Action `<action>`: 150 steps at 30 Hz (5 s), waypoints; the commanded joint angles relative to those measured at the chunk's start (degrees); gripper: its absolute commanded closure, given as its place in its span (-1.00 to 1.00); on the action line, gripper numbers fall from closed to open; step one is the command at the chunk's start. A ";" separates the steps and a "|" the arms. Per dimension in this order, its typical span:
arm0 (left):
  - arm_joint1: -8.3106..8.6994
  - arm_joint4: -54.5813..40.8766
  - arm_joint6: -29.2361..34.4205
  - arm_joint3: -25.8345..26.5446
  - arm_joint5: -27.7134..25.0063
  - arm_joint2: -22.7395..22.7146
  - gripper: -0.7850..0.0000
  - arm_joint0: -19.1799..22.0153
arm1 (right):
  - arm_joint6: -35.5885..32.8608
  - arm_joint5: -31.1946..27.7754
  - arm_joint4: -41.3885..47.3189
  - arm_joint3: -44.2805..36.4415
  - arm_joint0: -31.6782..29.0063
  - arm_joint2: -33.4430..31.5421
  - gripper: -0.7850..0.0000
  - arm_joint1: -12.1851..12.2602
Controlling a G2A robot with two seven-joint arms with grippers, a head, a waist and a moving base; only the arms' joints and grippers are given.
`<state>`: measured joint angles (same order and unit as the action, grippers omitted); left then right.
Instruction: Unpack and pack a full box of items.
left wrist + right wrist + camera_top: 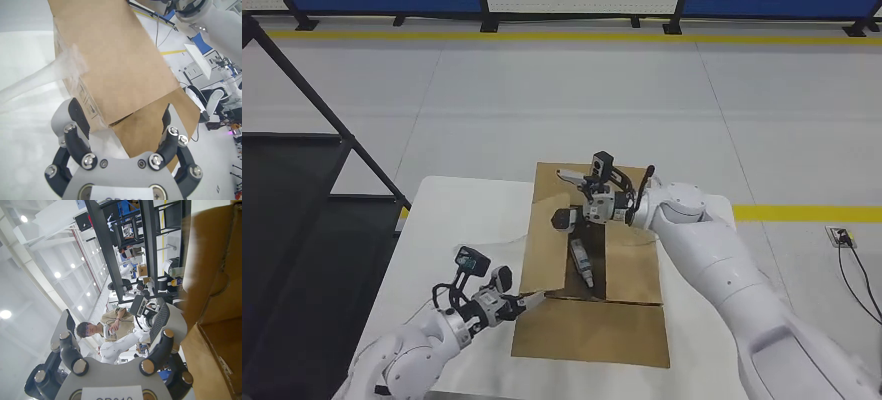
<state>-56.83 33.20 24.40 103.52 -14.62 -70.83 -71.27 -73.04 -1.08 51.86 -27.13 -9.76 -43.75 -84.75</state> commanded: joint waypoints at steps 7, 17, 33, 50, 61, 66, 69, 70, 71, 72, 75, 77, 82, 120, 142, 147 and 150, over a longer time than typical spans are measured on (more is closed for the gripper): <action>-1.13 3.66 -5.53 -1.52 3.49 3.05 -1.00 1.52 | -1.30 -1.95 0.19 4.11 1.64 0.00 -1.00 -1.92; -0.76 0.61 -8.71 -0.07 1.37 -3.58 -1.00 -1.98 | 8.39 -14.26 -15.00 9.42 3.51 1.69 -1.00 -0.13; 0.24 -9.48 -5.43 2.19 -4.13 -15.83 -1.00 -7.82 | 12.43 -13.22 -23.84 4.68 -0.04 2.33 -1.00 1.77; -0.21 -2.37 -0.53 4.22 -6.44 -10.05 -1.00 -7.29 | 8.08 -12.83 -19.29 -0.92 -2.19 -0.05 -1.00 0.09; -1.31 3.91 -0.42 2.27 -3.20 -3.06 -1.00 -2.87 | 7.67 -14.05 -17.30 -3.21 -1.68 -0.16 -1.00 -2.11; -2.05 3.39 -3.26 1.02 0.74 -1.40 -1.00 -1.09 | 6.54 -15.78 -17.15 -2.66 -1.39 0.35 -1.00 -3.30; -2.46 2.65 -5.93 0.73 2.11 -0.80 -1.00 -0.99 | 5.66 -17.36 -16.92 -1.89 -1.24 0.34 -1.00 -3.85; -2.58 2.17 -7.32 0.65 2.16 -0.87 -1.00 -1.15 | 5.36 -17.79 -16.94 -1.56 -1.16 0.33 -1.00 -3.99; -2.67 1.72 -8.53 0.54 2.15 -0.95 -1.00 -1.49 | 5.03 -18.16 -16.99 -1.27 -1.06 0.30 -1.00 -4.12; -2.73 1.63 -9.58 0.47 2.37 -1.16 -1.00 -1.84 | 4.74 -18.46 -17.02 -0.96 -0.95 0.25 -1.00 -4.23; -2.95 0.62 -12.76 0.45 3.02 -1.86 -1.00 -3.06 | 3.33 -19.53 -17.24 -0.30 -0.71 0.05 -1.00 -4.43; -3.05 -0.18 -14.36 0.39 3.32 -2.56 -1.00 -3.72 | 2.04 -20.30 -17.51 0.04 -0.54 -0.10 -1.00 -4.48; -3.08 -2.00 -15.59 -0.13 3.24 -4.96 -1.00 -5.12 | 1.14 -23.21 -18.35 1.08 -0.18 -1.06 -1.00 -4.23; -3.00 -9.33 -3.70 -12.24 5.74 -13.01 -1.00 -7.00 | -0.08 -26.62 -19.58 -7.66 -6.59 -16.20 -1.00 4.55; -2.90 -9.21 -3.40 -8.75 5.17 -16.82 -1.00 -7.99 | 0.63 -24.51 -20.89 -13.14 -9.73 -18.95 -1.00 6.28; -2.73 -8.91 -3.81 -4.09 4.76 -19.04 -1.00 -9.51 | 3.29 -23.29 -21.86 -13.57 -10.18 -19.29 -1.00 6.51; -2.69 -9.41 -4.48 -1.33 4.02 -20.30 -1.00 -10.50 | 5.03 -22.72 -22.89 -14.23 -10.56 -19.41 -1.00 6.67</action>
<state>-59.53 24.00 20.18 101.32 -10.39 -90.75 -81.47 -68.37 -23.89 29.27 -41.14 -20.22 -63.14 -78.13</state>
